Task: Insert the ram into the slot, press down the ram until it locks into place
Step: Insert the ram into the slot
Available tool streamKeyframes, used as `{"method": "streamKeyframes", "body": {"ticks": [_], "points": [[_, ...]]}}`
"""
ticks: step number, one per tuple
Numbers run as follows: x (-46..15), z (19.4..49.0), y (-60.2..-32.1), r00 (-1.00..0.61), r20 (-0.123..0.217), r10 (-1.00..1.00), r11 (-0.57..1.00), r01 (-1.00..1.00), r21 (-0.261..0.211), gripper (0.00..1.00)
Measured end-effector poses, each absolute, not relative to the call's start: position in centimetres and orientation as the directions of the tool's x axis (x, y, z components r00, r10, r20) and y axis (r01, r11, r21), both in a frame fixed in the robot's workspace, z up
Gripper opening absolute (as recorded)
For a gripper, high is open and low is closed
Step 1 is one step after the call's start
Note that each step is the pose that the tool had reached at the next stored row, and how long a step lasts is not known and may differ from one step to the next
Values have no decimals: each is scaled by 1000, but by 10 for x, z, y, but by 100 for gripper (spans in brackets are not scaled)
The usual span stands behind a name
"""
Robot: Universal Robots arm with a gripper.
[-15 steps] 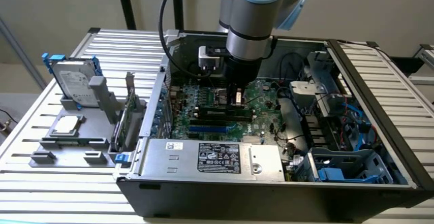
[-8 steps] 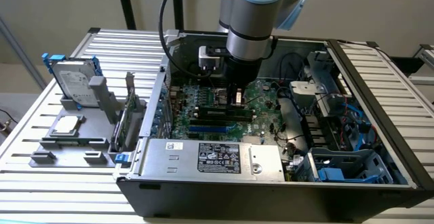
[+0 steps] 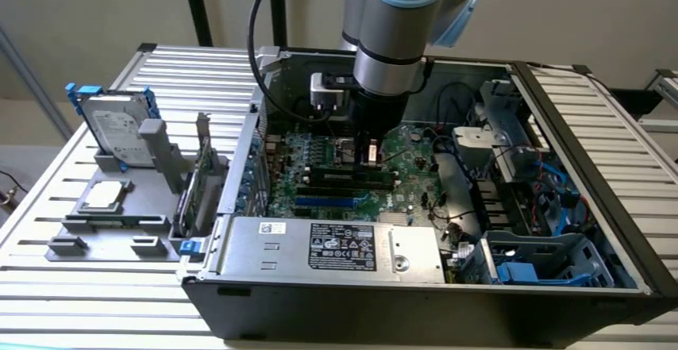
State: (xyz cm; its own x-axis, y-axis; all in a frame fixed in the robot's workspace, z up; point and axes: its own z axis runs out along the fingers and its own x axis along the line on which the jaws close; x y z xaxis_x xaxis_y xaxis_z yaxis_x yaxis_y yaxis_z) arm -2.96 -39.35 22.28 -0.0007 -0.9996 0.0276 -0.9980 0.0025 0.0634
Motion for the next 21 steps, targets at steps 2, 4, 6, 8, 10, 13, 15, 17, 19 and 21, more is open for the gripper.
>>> {"method": "streamKeyframes", "body": {"ticks": [2, 4, 6, 8, 10, 13, 15, 17, 19, 21], "points": [[-30, 223, -393, -1, 28, -1000, 2, -998, 63, 13], [-30, 223, -393, -1, 28, -1000, 2, -998, 63, 13], [-30, 223, -393, -1, 27, -1000, 2, -998, 63, 13], [-30, 223, -393, -1, 26, -1000, 2, -998, 63, 13], [-30, 223, -393, -1, 26, -1000, 2, -998, 63, 15], [-30, 223, -393, -1, 26, -1000, 2, -998, 63, 22], [-30, 224, -394, -1, 26, -1000, 2, -998, 63, 22], [-30, 226, -393, -1, 24, -1000, 2, -998, 63, 22], [-30, 230, -394, -1, 23, -1000, 2, -998, 63, 22], [-30, 234, -393, -1, 23, -1000, 2, -998, 63, 22]]}}
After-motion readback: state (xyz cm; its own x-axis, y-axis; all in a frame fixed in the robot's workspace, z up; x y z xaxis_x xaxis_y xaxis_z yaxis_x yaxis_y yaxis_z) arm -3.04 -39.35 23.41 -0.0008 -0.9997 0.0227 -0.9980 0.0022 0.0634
